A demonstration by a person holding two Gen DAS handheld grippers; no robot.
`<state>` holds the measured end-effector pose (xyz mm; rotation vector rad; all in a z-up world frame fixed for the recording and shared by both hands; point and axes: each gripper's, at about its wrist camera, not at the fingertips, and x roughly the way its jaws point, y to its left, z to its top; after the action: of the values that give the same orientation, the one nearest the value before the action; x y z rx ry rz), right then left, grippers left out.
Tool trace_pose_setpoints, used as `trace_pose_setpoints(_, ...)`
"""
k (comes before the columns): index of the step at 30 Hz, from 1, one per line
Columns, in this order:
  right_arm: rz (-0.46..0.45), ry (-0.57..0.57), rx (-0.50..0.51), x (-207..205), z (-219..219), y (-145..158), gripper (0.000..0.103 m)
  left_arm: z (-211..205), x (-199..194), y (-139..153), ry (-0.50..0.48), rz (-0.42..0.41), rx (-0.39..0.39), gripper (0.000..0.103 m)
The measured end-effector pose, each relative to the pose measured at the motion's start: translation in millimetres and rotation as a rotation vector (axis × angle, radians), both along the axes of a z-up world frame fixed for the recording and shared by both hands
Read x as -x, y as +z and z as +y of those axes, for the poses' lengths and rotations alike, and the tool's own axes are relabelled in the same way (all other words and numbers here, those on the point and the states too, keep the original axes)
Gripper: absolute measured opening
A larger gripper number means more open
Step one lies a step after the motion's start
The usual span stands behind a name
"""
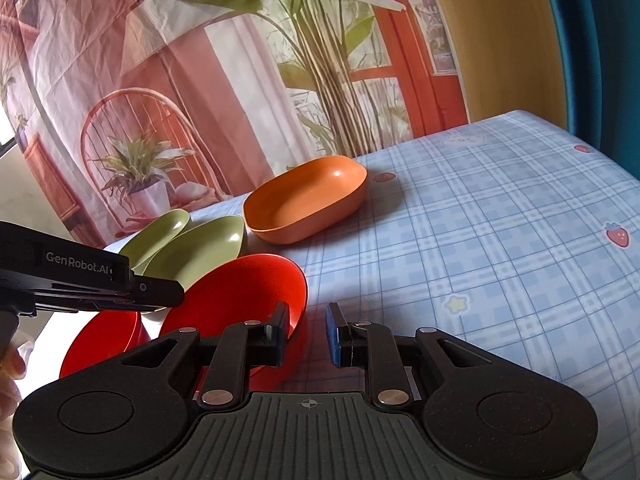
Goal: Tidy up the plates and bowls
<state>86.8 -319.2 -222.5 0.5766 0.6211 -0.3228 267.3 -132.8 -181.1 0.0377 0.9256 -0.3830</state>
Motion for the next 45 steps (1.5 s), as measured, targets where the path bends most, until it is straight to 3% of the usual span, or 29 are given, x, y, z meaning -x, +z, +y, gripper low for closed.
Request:
trace_pose_setpoints(8,-0.009,-0.001,-0.052,4,-2,0,0.02,-6,-2,-7,0.0,0.057,-0.048,0.027)
trace_pose_setpoints(14,-0.015,0.001,-0.069,5,-4,-1,0.019,-6,-2,-12,0.002,0.082,-0.026,0.027)
trace_pose_setpoints(19,-0.024,0.012,-0.074,5,-4,-2,0.012,-10,2,-11,-0.014,0.055,-0.042,0.02)
trace_pose_setpoints(30,-0.028,0.009,-0.076,4,-3,-2,0.012,-7,6,-9,-0.013,0.052,-0.019,0.02)
trace_pose_setpoints(45,-0.073,0.027,-0.019,5,4,22,0.012,9,23,18,-0.011,-0.006,0.038,0.02)
